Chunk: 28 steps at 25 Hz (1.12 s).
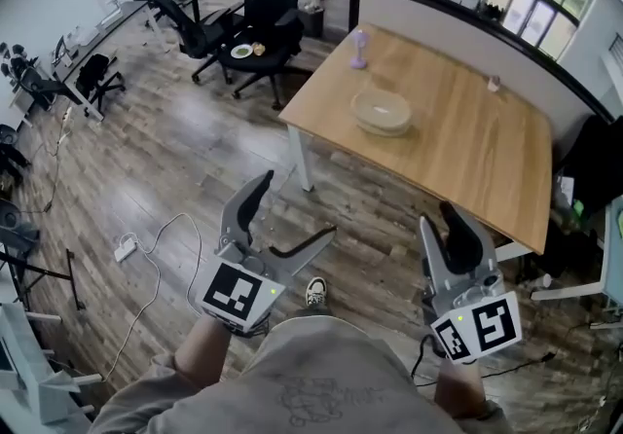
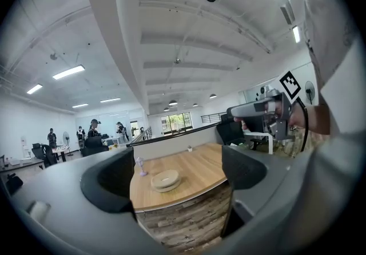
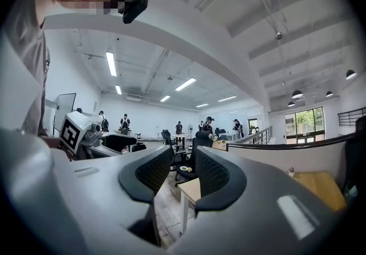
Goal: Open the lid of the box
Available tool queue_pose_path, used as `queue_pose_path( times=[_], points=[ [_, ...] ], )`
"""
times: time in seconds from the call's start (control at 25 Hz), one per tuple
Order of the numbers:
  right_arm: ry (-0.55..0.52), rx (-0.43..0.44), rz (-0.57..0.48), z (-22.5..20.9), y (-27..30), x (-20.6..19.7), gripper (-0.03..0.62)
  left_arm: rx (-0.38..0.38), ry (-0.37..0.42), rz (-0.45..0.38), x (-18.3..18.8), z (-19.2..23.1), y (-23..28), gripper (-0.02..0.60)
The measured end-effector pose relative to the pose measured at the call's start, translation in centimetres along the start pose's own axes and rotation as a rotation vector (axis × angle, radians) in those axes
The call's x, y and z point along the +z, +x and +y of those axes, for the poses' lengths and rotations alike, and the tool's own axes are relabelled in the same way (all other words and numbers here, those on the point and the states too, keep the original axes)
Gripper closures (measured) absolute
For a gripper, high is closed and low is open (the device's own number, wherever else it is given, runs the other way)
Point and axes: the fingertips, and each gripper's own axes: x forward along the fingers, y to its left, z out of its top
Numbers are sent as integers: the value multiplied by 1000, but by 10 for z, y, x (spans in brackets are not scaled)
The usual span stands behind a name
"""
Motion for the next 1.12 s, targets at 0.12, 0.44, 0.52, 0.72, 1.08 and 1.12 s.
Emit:
queue_pose_path(
  times=[0.12,0.44,0.52,0.72,1.08,1.12],
  points=[
    [-3,-8,13,-7,41,0,477,-16,-11,-2,-3,33,22,110],
    [-1,-21,26,-18,131,-4,477,-46,13,-3,-20,108,68,112],
    [0,-21,39,-18,145,-8,477,-63,47,1,-26,121,75,112],
    [-4,-36,80,-32,168,-20,477,-102,-11,34,-39,140,100,114],
    [30,-66,97,-85,213,-42,477,-124,42,64,-53,168,165,126],
    [35,-64,103,-93,219,-46,477,-122,42,73,-55,172,174,126]
  ],
)
